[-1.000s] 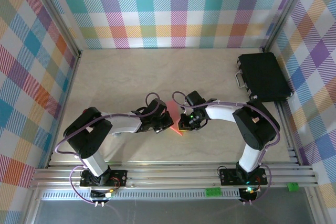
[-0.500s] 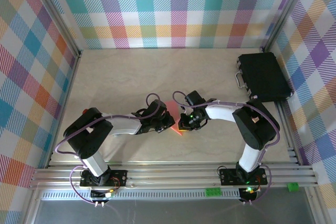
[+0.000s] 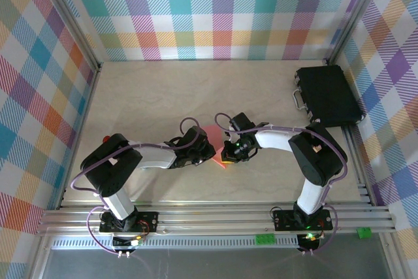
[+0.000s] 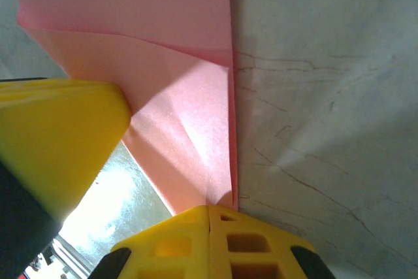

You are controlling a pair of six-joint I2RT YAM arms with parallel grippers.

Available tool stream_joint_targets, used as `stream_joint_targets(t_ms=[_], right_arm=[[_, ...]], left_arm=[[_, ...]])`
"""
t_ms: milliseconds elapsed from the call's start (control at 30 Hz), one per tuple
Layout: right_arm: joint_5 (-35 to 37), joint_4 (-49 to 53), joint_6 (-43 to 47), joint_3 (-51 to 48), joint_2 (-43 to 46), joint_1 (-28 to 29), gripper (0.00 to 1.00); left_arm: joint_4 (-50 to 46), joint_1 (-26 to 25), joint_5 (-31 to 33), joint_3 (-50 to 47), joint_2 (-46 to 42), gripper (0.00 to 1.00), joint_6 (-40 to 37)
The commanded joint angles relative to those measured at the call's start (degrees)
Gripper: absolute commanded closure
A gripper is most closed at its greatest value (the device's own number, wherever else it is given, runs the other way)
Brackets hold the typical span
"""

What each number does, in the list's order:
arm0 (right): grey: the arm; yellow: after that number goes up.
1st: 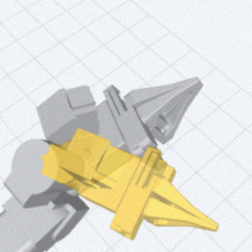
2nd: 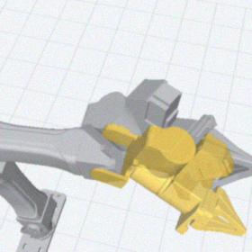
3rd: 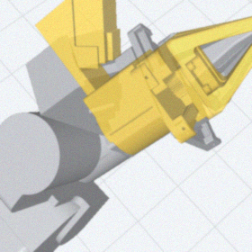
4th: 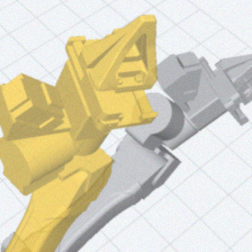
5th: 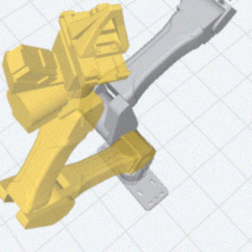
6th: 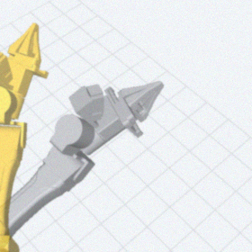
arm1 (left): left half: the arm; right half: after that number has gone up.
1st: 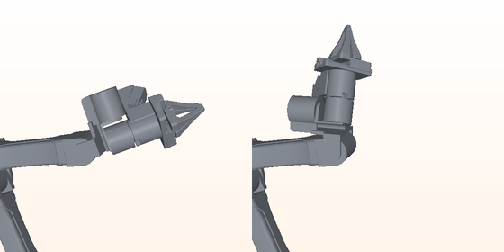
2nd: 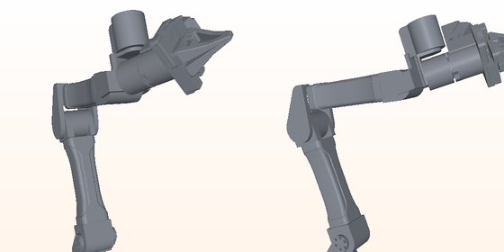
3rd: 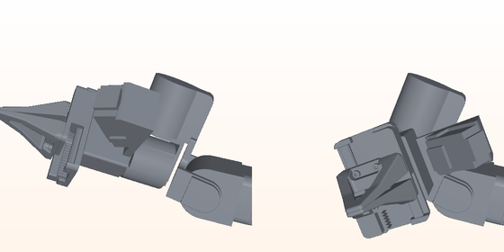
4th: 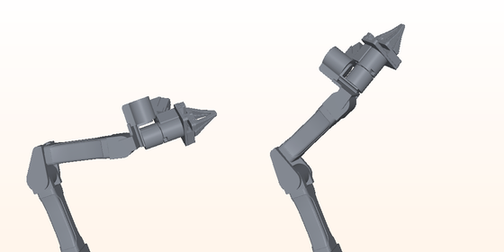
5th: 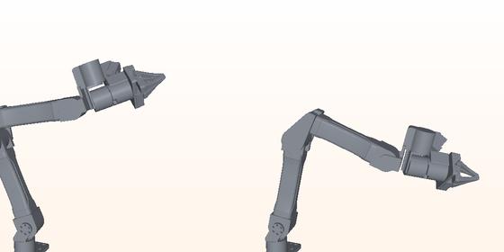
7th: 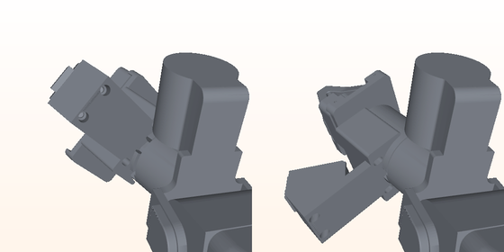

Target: Fold a paper plane with a square sheet of paper (pick it up from the middle)

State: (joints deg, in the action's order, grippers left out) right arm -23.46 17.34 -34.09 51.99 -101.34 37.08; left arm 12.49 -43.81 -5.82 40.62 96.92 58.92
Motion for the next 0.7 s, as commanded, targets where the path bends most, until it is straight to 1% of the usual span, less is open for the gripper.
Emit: stream_joint_targets(t_ms=[0,267,500,667], right_arm=[[7.85,5.42,-1.4,-2.46,-3.99,0.22,0.99],[9.14,5.78,-2.39,-2.86,-4.74,0.25,1.0],[8.79,5.1,-2.36,-2.24,-4.57,0.11,1.0],[7.48,3.79,0.37,-1.02,-3.67,0.1,0.98]], left_arm=[[-3.42,3.16,5.9,-2.97,-1.27,0.86,-0.42],[-0.12,9.62,5.67,-6.17,-2.12,0.86,-0.2],[-0.17,12.38,5.02,-6.87,-2.26,0.86,-1.32],[-0.9,13.53,3.68,-6.31,-3.18,0.86,-2.74]])
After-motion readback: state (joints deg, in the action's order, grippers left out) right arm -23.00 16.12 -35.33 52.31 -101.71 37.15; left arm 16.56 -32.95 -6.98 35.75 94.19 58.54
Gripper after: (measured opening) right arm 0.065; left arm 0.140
